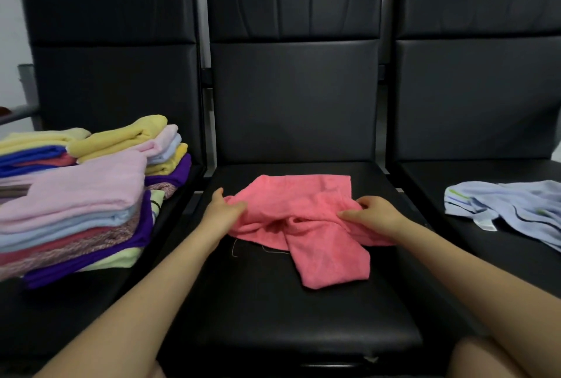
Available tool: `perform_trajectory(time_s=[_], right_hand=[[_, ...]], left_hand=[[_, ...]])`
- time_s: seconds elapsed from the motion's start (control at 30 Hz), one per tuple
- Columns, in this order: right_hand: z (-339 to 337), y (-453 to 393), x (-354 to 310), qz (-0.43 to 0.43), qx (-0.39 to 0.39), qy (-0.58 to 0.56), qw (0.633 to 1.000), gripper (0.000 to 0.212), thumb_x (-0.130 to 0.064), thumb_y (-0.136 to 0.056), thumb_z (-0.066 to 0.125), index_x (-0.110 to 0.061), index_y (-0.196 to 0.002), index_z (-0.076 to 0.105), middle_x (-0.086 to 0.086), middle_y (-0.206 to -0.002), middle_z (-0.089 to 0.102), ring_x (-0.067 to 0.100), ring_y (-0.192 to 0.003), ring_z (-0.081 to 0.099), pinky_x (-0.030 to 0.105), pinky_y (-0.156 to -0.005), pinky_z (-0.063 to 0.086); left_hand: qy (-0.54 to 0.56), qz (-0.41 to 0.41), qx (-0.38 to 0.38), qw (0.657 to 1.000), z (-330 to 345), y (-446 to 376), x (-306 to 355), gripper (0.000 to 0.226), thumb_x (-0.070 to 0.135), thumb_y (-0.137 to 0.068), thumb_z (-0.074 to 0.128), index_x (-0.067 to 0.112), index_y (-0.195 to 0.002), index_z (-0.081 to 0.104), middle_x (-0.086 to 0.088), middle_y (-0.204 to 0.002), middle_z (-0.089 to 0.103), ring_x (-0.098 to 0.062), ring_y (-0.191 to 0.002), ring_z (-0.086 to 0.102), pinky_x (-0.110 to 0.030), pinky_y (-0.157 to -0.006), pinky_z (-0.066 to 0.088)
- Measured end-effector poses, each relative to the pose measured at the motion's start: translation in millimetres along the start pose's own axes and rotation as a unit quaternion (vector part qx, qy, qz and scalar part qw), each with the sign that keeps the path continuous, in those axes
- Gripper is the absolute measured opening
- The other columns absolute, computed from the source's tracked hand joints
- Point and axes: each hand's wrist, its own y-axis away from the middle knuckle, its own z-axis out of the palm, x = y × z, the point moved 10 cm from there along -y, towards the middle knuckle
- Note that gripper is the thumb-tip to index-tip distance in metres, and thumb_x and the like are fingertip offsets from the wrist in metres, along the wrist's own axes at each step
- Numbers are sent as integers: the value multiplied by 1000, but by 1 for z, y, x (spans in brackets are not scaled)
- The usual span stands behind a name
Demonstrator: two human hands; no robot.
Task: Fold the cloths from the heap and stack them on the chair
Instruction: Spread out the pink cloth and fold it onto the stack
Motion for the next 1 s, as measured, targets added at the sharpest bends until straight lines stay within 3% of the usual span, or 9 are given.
perform_trajectory(time_s=[0.07,0.17,0.27,0.33,0.43,0.57,0.7,0.8,1.0], right_hand=[[-1,4,-10,-38,12,-8,999,30,-31,-82,74,-5,-94,68,8,-84,68,16,-73,61,30,-64,49],[-4,7,-26,-89,49,-4,995,32,-30,-82,74,-10,-105,66,9,-98,68,24,-90,64,39,-80,53],[2,8,-28,-86,40,-12,995,49,-34,-81,75,-17,-125,58,1,-111,61,19,-98,61,39,-86,53],[4,10,-30,-90,39,-7,995,47,-33,-81,76,-19,-123,59,1,-111,60,19,-97,60,38,-83,53],[-3,16,-46,-168,78,-24,982,13,-24,-82,75,-23,-86,63,-3,-91,61,20,-89,61,29,-74,49],[-14,21,-59,-218,114,-83,966,17,-20,-89,68,-24,-76,56,-7,-79,58,9,-74,52,20,-66,40],[-21,15,-43,-132,138,-127,973,14,-25,-96,56,-12,-92,55,-7,-83,55,10,-76,50,14,-60,37],[-3,3,-15,-26,34,-122,992,32,-40,-86,69,-13,-101,59,-3,-94,62,13,-86,60,23,-65,46],[17,5,-7,-9,-103,-22,994,28,-26,-81,75,-12,-103,66,1,-96,68,14,-86,63,29,-73,51]], left_hand=[[-95,21,22,995,-6,7,4,62,28,-90,61,12,-145,37,-11,-144,46,-27,-129,47,-34,-104,37],[-199,38,20,979,-11,18,7,27,39,-89,61,13,-88,66,-7,-90,66,-18,-80,60,-29,-71,45],[-289,42,-53,955,9,36,3,44,50,-89,59,16,-61,63,-2,-64,62,-16,-62,57,-27,-62,42],[-321,56,-75,943,21,47,1,45,54,-90,55,17,-72,72,-3,-73,67,-16,-72,63,-28,-67,45],[-325,89,-64,939,31,58,6,45,54,-93,49,19,-77,72,2,-70,64,-16,-73,62,-28,-64,44],[-300,110,-62,946,52,54,8,44,56,-93,47,21,-90,74,0,-93,67,-18,-90,62,-33,-78,53],[-270,105,-65,955,75,46,16,51,66,-87,45,20,-89,67,-7,-108,63,-26,-101,59,-45,-88,51],[-255,87,-75,960,91,46,23,50,65,-86,50,20,-99,67,-1,-107,65,-24,-104,60,-44,-94,49],[143,1,-145,979,96,40,22,40,31,-91,64,12,-126,60,-3,-122,62,-18,-110,58,-31,-96,45]])
